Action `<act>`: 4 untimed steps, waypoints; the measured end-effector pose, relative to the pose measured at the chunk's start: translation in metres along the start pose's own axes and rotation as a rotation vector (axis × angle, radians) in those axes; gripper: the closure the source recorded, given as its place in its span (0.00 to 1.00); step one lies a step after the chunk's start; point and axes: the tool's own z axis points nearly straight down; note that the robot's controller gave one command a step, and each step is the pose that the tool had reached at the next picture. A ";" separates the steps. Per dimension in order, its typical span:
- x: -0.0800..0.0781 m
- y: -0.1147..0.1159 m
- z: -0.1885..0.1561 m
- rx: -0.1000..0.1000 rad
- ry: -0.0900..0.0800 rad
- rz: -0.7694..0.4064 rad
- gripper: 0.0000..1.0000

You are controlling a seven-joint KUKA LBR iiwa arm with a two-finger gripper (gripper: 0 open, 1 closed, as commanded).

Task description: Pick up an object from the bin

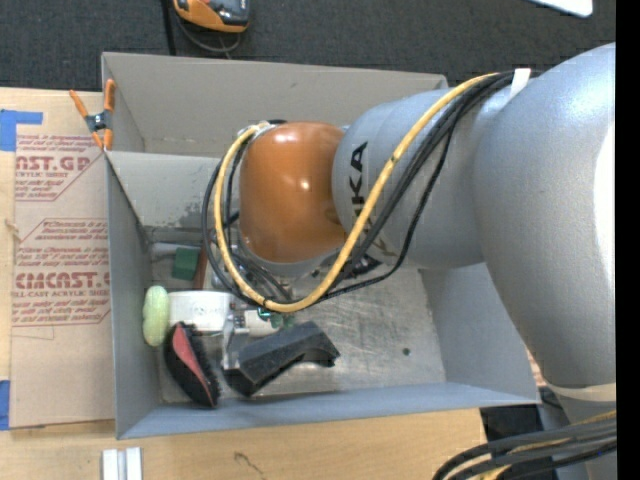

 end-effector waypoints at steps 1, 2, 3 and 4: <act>-0.002 -0.001 -0.005 -0.002 -0.008 0.002 0.00; -0.009 -0.016 0.016 -0.004 -0.013 -0.078 0.00; -0.020 -0.031 0.040 -0.010 -0.046 -0.212 1.00; -0.020 -0.031 0.041 -0.010 -0.046 -0.212 1.00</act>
Offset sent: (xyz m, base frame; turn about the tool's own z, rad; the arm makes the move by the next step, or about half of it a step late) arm 0.0179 -0.0486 -0.0537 -0.1778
